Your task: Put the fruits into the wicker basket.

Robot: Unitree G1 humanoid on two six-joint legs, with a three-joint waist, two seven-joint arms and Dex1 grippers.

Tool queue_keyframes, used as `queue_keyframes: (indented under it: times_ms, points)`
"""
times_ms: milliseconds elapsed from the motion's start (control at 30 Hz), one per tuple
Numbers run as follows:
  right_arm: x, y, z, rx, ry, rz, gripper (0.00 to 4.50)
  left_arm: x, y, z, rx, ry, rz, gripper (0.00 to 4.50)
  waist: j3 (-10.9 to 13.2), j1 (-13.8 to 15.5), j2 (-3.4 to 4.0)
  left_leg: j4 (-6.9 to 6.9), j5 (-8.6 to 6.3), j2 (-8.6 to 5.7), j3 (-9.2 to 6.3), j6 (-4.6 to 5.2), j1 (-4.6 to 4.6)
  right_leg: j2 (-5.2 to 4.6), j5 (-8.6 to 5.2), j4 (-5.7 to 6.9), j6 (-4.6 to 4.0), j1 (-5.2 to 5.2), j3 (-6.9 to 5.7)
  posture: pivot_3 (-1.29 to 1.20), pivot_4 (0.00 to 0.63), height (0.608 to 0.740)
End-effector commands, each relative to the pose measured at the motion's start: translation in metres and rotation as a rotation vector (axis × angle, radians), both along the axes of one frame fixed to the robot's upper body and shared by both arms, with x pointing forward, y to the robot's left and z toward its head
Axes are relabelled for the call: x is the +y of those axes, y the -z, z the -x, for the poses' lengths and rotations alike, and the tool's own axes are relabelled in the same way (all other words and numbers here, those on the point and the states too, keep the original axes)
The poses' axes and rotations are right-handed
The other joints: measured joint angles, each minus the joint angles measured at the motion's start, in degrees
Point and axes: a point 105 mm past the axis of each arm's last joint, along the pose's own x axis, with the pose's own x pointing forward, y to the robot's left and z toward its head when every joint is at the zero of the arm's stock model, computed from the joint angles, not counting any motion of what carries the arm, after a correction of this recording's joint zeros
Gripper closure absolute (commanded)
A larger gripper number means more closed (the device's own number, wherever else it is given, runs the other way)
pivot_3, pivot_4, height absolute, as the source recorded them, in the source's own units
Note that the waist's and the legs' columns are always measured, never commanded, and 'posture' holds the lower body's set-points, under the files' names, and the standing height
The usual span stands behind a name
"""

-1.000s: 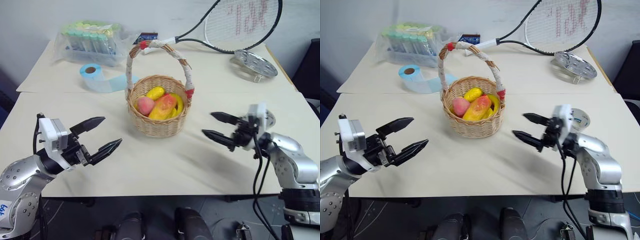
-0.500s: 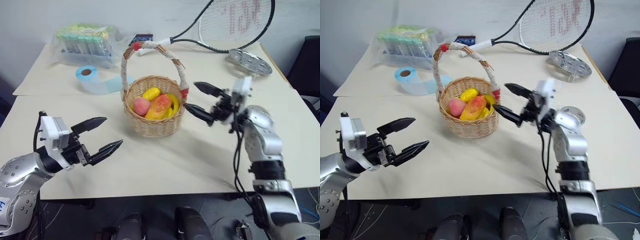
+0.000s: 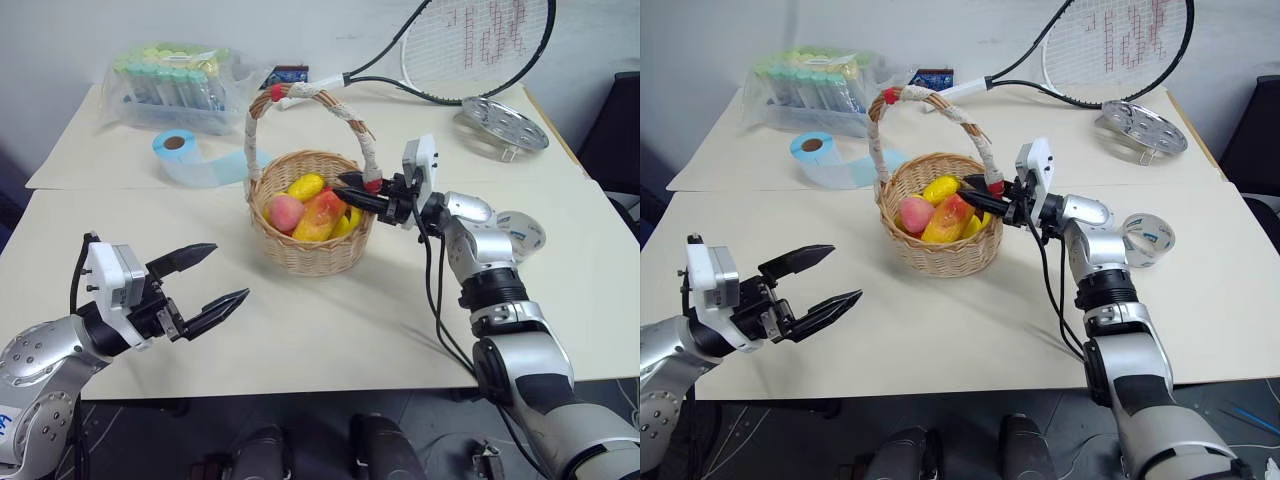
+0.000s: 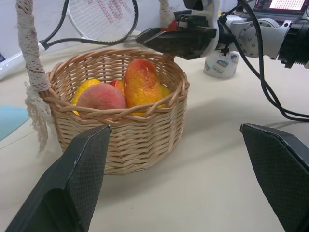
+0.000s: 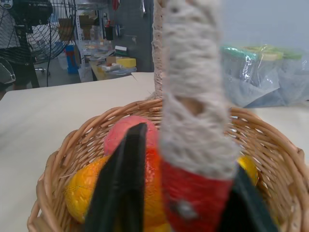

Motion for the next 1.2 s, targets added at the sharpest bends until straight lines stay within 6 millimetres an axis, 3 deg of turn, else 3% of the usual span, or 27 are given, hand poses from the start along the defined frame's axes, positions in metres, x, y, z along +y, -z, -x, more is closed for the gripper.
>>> queue_keyframes:
  times_ms: [33,167,333,467,800,1000,1200]
  points:
    - [-0.018,-0.02,0.005,-0.078,0.026,-0.05,4.46,-0.004,-0.009,0.003,-0.047,0.016,-0.005,0.0,0.0,0.1,0.0,0.0,0.0,0.0,0.01,0.0,0.0,0.0,0.0,0.0,0.0,0.0,0.0,0.0,0.15,0.74]
    - [-0.046,-0.029,0.019,-0.108,0.103,-0.112,4.45,-0.006,-0.007,0.0,-0.042,0.028,-0.005,0.0,0.0,0.6,0.0,-0.01,-0.01,-0.01,-0.04,0.01,-0.02,-0.02,0.0,-0.02,0.0,0.01,0.0,0.0,0.15,0.74]
    - [-0.09,-0.03,0.018,-0.169,0.415,-0.153,4.45,-0.007,-0.004,-0.003,-0.031,0.049,-0.006,0.0,0.0,0.5,0.0,0.0,-0.05,-0.07,-0.09,0.03,-0.12,-0.04,0.0,-0.06,0.01,-0.02,-0.05,0.0,0.15,0.74]
    - [-0.125,-0.018,0.021,-0.166,0.634,-0.152,4.45,-0.012,-0.002,-0.008,-0.028,0.073,-0.005,0.0,0.0,0.4,0.0,0.02,0.01,-0.04,0.08,-0.02,0.0,0.03,0.01,-0.03,0.03,-0.03,-0.18,0.0,0.15,0.74]
    - [-0.183,0.002,0.028,-0.101,0.978,-0.117,4.45,-0.017,-0.001,-0.015,-0.025,0.113,-0.002,0.0,0.0,0.6,0.0,0.02,0.02,-0.07,0.2,0.02,0.11,0.03,0.01,-0.03,0.03,-0.01,-0.1,0.0,0.15,0.74]
    - [-0.202,-0.002,0.035,-0.128,1.081,-0.111,4.45,-0.016,-0.001,-0.018,-0.024,0.122,-0.003,0.0,0.0,0.7,0.0,0.03,0.03,-0.12,0.19,0.07,0.13,0.0,0.01,-0.04,0.03,0.0,-0.08,0.0,0.15,0.74]
    - [-0.192,-0.001,0.041,-0.093,1.052,-0.167,4.45,-0.018,0.0,-0.019,-0.016,0.137,-0.002,0.0,0.0,0.6,0.0,0.03,0.03,-0.12,0.19,0.08,0.12,0.0,0.02,-0.03,0.05,0.02,-0.07,0.0,0.15,0.74]
